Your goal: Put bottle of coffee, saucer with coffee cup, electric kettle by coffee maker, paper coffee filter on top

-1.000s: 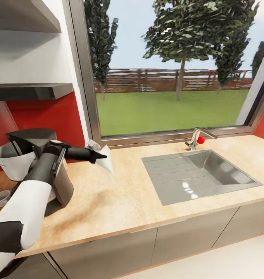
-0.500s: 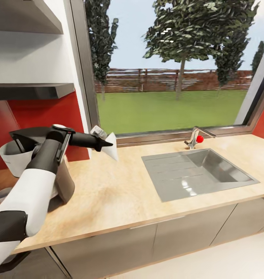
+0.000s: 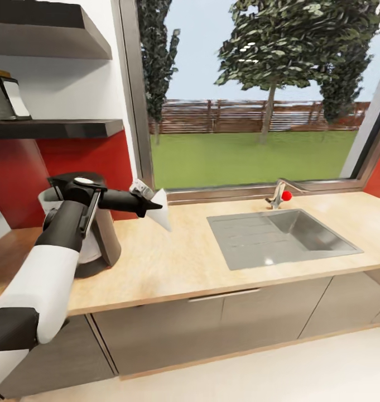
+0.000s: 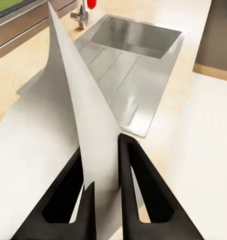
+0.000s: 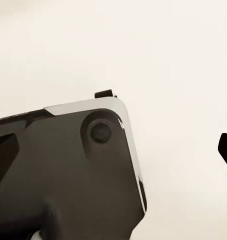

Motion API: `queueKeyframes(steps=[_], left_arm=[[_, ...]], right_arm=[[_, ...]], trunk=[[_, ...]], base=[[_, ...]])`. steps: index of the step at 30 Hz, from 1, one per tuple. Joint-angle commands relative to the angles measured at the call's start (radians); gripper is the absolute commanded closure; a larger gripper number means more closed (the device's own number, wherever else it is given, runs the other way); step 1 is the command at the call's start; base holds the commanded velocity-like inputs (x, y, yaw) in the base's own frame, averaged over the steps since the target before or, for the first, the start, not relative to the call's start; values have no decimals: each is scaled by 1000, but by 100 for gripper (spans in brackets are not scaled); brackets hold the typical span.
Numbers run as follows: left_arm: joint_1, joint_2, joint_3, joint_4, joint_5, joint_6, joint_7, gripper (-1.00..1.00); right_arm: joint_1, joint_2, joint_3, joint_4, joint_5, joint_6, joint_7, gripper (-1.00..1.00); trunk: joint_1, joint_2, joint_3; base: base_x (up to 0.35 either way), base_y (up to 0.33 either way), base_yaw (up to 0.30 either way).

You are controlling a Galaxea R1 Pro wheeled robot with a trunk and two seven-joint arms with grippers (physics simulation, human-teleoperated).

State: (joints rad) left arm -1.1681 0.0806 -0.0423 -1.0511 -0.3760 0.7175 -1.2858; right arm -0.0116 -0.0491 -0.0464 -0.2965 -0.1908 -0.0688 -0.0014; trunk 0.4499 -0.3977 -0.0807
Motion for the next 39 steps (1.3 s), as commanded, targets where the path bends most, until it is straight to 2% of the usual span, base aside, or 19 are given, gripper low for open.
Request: queueKeyframes(steps=[1, 11, 15, 17, 22, 28, 35, 39], left_arm=[[-1, 0, -1, -1, -8, 3, -6, 100], [-1, 2, 1, -2, -9, 3, -6, 100], [-2, 7, 3, -4, -7, 3, -6, 100], [-2, 10, 5, -55, -6, 3, -6, 100], [-16, 19, 8, -71, -9, 4, -6, 100], [-46, 42, 8, -73, -9, 5, -6, 100], [-102, 45, 9, -72, -11, 8, -6, 100], [-138, 45, 10, -72, -11, 53, -5, 100]], right_arm=[[-1, 0, 0, 0, -9, -3, 0, -100], [-1, 0, 1, -1, -9, -3, 0, -100], [-1, 0, 0, -1, -9, -3, -2, -100], [-1, 0, 1, 0, -8, -3, -2, -100], [-1, 0, 1, 0, -8, -3, -2, -100], [-1, 0, 1, -1, -8, -3, -2, -100], [-1, -3, 0, -2, -8, -3, 0, -100], [-1, -3, 0, -4, -9, -3, 2, -100]], trunk=[[0, -2, -2], [0, -2, -1], [0, -2, -1], [0, -2, -1], [0, -2, -1], [0, -2, -1], [0, -2, -1], [0, -2, -1]], base=[[-287, -188, 215], [-283, -149, 71], [-84, -15, 153], [-5, -1, 269], [-1, 0, 276], [0, 0, 277], [0, 0, 119], [0, 0, 8]])
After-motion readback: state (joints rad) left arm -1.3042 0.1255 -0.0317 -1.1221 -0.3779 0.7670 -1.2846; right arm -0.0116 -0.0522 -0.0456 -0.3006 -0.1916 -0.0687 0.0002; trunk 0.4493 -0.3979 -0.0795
